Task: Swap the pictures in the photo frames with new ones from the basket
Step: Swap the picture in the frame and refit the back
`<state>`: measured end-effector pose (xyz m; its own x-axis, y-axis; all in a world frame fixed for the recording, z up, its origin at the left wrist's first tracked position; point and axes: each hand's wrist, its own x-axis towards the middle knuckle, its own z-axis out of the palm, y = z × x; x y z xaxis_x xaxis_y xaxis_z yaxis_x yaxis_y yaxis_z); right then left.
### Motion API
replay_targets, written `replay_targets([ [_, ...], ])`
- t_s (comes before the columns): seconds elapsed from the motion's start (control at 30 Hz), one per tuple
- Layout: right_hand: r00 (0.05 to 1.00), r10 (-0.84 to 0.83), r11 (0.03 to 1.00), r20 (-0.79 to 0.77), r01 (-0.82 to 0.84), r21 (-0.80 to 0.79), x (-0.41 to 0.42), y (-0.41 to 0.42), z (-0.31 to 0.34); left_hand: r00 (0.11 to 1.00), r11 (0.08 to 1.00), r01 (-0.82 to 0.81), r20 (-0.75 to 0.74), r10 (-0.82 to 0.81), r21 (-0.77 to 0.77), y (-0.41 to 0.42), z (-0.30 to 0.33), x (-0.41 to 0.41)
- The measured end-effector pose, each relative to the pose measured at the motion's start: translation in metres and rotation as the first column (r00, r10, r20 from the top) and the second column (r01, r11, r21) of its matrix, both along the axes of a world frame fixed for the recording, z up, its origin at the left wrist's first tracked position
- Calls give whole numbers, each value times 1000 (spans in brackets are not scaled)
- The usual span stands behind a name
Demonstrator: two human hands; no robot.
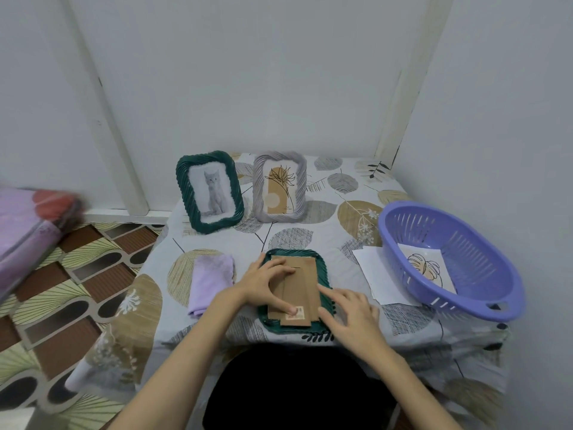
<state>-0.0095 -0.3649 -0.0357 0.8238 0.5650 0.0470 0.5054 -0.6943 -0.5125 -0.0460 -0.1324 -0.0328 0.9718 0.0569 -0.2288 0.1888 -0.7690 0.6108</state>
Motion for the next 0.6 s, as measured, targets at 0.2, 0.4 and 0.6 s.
replay_targets([
  [0.2, 995, 96, 979, -18, -98, -180, 3, 18, -3, 991, 998, -63, 115, 63, -2, -8, -7, -20],
  [0.4, 995, 82, 982, -61, -91, -163, 10, 20, -6, 970, 977, -158, 161, 181, -147, -1, -5, -51],
  [0.6, 994, 79, 988, -80, -89, -127, 9, 21, -6, 985, 989, -136, 102, 142, -64, -3, -2, -60],
])
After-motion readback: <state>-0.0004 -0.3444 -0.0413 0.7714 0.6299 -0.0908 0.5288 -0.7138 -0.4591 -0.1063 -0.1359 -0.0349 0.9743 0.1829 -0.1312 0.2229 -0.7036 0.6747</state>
